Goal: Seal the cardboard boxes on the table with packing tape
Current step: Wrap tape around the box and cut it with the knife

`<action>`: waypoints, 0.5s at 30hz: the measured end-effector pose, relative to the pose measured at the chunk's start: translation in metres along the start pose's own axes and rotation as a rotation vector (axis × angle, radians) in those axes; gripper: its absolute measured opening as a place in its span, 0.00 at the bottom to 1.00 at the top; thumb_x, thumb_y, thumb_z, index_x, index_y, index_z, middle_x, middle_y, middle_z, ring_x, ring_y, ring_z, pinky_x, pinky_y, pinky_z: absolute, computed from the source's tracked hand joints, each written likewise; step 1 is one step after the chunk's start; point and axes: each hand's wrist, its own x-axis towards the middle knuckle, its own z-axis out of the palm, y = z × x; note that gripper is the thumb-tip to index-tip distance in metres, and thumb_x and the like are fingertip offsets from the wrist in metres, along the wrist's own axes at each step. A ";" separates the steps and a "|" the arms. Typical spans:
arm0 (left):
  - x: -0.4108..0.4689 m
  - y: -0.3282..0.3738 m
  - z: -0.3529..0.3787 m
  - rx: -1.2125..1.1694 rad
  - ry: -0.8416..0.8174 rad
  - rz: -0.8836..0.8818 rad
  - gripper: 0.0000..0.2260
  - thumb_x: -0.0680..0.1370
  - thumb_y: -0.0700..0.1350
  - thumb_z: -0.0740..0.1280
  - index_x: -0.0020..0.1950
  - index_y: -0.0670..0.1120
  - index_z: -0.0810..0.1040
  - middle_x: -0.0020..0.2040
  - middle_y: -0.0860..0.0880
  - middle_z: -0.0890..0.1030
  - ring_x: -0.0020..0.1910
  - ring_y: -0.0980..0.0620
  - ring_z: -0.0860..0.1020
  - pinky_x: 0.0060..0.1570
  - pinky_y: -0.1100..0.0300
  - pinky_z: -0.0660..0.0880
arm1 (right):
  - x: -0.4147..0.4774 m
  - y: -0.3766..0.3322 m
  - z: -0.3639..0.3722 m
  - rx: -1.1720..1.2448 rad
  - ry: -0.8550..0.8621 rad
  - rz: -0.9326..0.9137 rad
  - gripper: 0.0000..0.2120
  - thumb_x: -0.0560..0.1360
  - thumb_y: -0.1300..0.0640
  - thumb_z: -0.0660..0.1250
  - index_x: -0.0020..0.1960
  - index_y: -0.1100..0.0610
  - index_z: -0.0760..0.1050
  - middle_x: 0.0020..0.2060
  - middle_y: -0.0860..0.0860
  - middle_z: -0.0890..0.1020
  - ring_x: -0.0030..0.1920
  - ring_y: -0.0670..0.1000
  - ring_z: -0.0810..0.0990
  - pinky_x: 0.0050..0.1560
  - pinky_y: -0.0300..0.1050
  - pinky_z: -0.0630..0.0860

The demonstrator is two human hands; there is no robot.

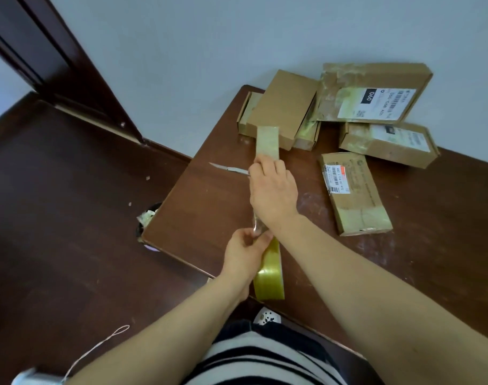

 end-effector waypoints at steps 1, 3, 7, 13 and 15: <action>0.000 -0.001 0.000 0.004 -0.005 0.005 0.09 0.75 0.49 0.71 0.46 0.46 0.74 0.44 0.48 0.80 0.42 0.53 0.78 0.42 0.61 0.74 | 0.000 0.000 0.000 -0.009 -0.013 0.001 0.11 0.77 0.61 0.60 0.57 0.58 0.76 0.64 0.53 0.73 0.57 0.57 0.72 0.50 0.47 0.68; 0.000 -0.001 0.000 -0.004 -0.033 0.027 0.09 0.76 0.48 0.70 0.45 0.45 0.73 0.43 0.47 0.79 0.41 0.52 0.76 0.44 0.59 0.74 | 0.001 0.001 0.000 -0.014 -0.034 -0.007 0.11 0.79 0.59 0.57 0.59 0.57 0.74 0.66 0.52 0.71 0.58 0.56 0.70 0.52 0.46 0.66; 0.003 0.000 -0.001 -0.097 -0.069 0.014 0.03 0.78 0.42 0.66 0.46 0.45 0.74 0.41 0.49 0.79 0.39 0.55 0.76 0.39 0.65 0.74 | 0.007 0.002 -0.014 0.149 -0.168 0.024 0.17 0.83 0.49 0.53 0.65 0.54 0.71 0.67 0.49 0.69 0.61 0.54 0.67 0.58 0.45 0.62; 0.006 0.004 0.001 -0.045 -0.086 0.040 0.03 0.79 0.40 0.63 0.47 0.47 0.74 0.41 0.50 0.77 0.39 0.54 0.74 0.40 0.63 0.72 | -0.007 0.025 -0.087 0.421 -0.317 -0.047 0.20 0.83 0.51 0.53 0.74 0.48 0.60 0.51 0.54 0.80 0.51 0.55 0.78 0.52 0.53 0.74; 0.006 0.004 0.002 -0.034 -0.099 0.038 0.03 0.79 0.41 0.63 0.47 0.46 0.74 0.42 0.49 0.77 0.41 0.52 0.74 0.44 0.58 0.72 | -0.020 0.038 -0.108 0.354 -0.403 -0.060 0.16 0.82 0.50 0.54 0.69 0.48 0.63 0.41 0.52 0.80 0.42 0.54 0.78 0.45 0.51 0.76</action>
